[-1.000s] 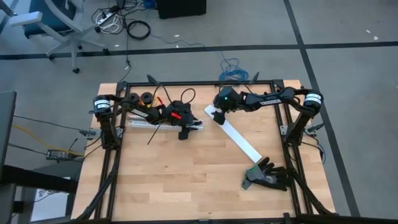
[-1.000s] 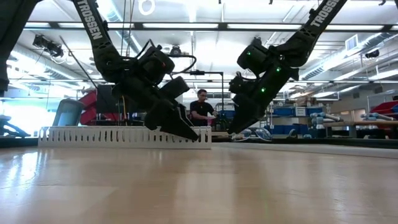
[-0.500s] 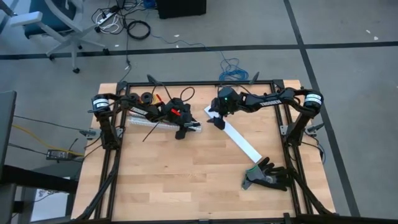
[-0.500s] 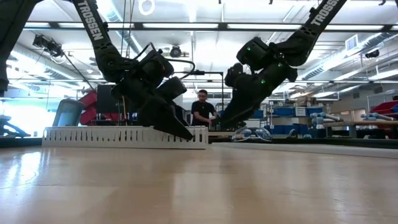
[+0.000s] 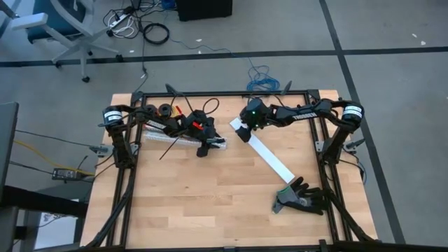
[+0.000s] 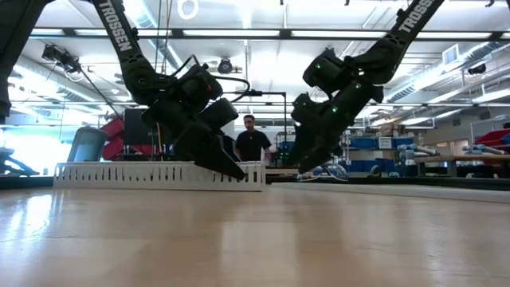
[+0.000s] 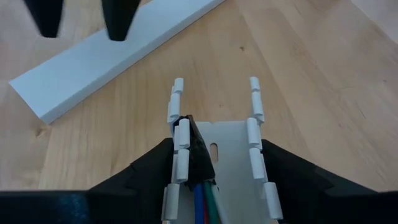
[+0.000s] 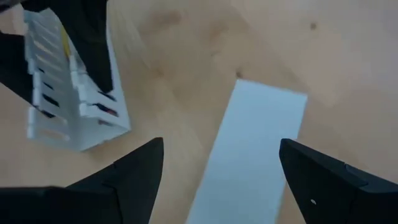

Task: Ziptie cables
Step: Close the white cable duct

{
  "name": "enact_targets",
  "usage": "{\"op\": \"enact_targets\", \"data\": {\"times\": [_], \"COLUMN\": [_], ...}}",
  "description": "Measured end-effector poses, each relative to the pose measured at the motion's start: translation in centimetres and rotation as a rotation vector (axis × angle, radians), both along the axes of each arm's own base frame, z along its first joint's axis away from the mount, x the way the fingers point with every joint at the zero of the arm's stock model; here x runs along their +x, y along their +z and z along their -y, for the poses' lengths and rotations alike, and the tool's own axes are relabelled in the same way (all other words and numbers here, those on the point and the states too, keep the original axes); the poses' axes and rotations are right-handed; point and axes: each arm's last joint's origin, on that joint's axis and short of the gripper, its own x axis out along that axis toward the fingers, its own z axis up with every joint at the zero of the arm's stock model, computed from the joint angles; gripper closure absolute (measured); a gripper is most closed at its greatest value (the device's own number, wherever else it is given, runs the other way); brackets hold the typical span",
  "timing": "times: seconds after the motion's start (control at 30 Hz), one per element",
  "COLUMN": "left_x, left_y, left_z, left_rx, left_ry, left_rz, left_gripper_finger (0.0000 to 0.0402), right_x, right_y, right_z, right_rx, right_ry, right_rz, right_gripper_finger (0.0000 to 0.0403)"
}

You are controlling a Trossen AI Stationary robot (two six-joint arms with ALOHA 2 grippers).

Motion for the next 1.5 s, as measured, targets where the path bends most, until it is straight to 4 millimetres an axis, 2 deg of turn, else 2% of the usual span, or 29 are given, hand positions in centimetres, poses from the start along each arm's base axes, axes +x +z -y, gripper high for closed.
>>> {"op": "enact_targets", "data": {"times": [0.13,0.33,0.6,0.7,0.87,0.97,1.27,1.37,1.5], "left_x": [0.0,0.0,0.0,0.0,0.0,0.0,0.0,0.1,0.1], "left_y": [0.0,0.0,0.0,0.0,0.0,0.0,0.0,0.0,0.0], "left_z": [0.0,0.0,0.0,0.0,0.0,0.0,0.0,0.1,0.1], "left_rx": [0.002,0.003,0.002,-0.005,-0.022,-0.034,-0.041,-0.044,-0.046], "left_ry": [0.001,0.003,0.006,0.012,0.028,0.035,0.030,0.027,0.025], "left_rz": [0.003,0.003,0.002,0.002,-0.001,-0.002,0.001,0.004,0.009], "left_gripper_finger": [0.0172,0.0172,0.0172,0.0172,0.0172,0.0172,0.0172,0.0172,0.0172], "right_x": [-0.2,-0.1,0.5,0.6,0.9,1.0,1.1,1.3,1.5], "right_y": [-0.3,-0.7,-0.7,-1.1,-3.7,-4.5,-4.7,-4.7,-4.6], "right_z": [-0.3,-1.6,-3.7,-3.7,-3.7,-3.7,-3.6,-3.5,-3.3], "right_rx": [0.043,-0.096,-0.166,-0.140,-0.094,-0.088,-0.120,-0.130,-0.136], "right_ry": [-0.023,-0.110,-0.123,-0.152,-0.166,-0.180,-0.128,-0.072,-0.046], "right_rz": [-0.032,-0.149,-0.168,-0.169,-0.239,-0.259,-0.268,-0.250,-0.213], "right_gripper_finger": [0.0096,0.0096,0.0096,0.0096,0.0096,0.0096,0.0097,0.0111,0.0160]}}
